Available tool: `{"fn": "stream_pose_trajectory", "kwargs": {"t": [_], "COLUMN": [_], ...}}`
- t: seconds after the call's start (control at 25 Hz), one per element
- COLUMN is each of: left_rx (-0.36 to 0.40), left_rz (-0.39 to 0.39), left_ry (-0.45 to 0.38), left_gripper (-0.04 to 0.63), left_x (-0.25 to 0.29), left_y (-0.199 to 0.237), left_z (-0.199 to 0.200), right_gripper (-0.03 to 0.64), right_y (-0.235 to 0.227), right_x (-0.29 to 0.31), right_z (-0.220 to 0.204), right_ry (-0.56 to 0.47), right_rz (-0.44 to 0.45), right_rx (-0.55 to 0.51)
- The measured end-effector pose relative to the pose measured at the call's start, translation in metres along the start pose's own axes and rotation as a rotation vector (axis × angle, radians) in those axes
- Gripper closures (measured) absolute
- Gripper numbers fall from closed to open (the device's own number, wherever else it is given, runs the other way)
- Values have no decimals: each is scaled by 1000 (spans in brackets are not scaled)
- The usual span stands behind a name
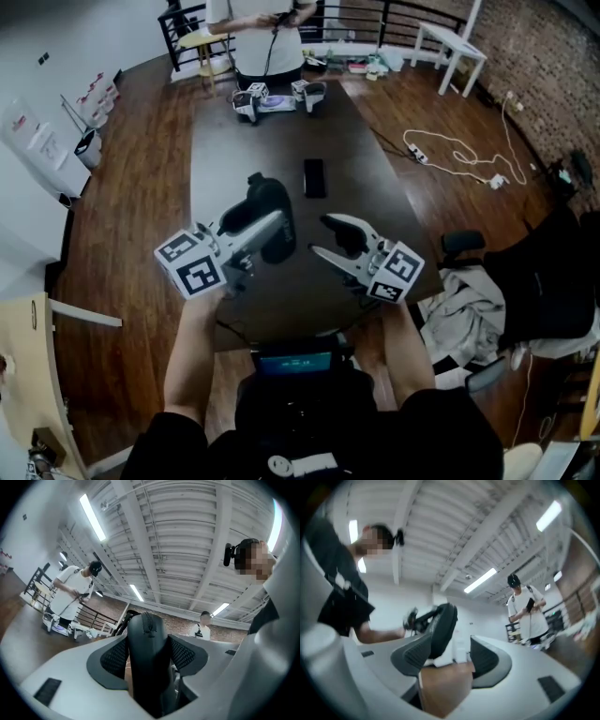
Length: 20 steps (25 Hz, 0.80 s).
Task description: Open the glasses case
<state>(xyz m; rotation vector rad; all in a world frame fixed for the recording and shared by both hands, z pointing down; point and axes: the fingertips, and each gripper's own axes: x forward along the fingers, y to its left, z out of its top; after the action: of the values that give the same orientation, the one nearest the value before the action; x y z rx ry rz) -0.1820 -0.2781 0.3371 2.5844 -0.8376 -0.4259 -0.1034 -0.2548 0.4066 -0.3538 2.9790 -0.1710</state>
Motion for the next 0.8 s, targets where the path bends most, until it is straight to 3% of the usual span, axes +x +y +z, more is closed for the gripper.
{"fn": "stream_pose_trajectory", "kwargs": {"t": [0.08, 0.16, 0.24, 0.28, 0.36, 0.44, 0.64, 0.76, 0.8], "left_rx": [34, 57, 72, 81, 98, 109, 139, 139, 133], "left_rz": [46, 66, 75, 76, 74, 67, 28, 10, 13], "left_ry": [-27, -42, -36, -27, -11, 6, 117, 162, 165], "left_gripper": [333, 333, 333, 333, 333, 334, 341, 342, 342], "left_x": [-2, 1, 6, 8, 11, 13, 20, 20, 19], "left_y": [5, 6, 4, 3, -1, -4, -15, -19, -17], "left_z": [13, 21, 22, 21, 17, 13, -6, -13, -14], "right_gripper": [351, 376, 510, 517, 515, 485, 488, 517, 568], "right_y": [4, 7, 7, 8, 11, 10, 15, 17, 16], "right_x": [6, 18, 28, 31, 35, 38, 42, 40, 39], "right_z": [-24, -41, -38, -35, -32, -35, -46, -54, -55], "right_ry": [241, 393, 393, 376, 379, 419, 521, 581, 591], "right_rz": [-118, -219, -311, -332, -328, -326, -270, -242, -243], "right_rx": [-238, -385, -438, -427, -399, -450, -543, -580, -580]}}
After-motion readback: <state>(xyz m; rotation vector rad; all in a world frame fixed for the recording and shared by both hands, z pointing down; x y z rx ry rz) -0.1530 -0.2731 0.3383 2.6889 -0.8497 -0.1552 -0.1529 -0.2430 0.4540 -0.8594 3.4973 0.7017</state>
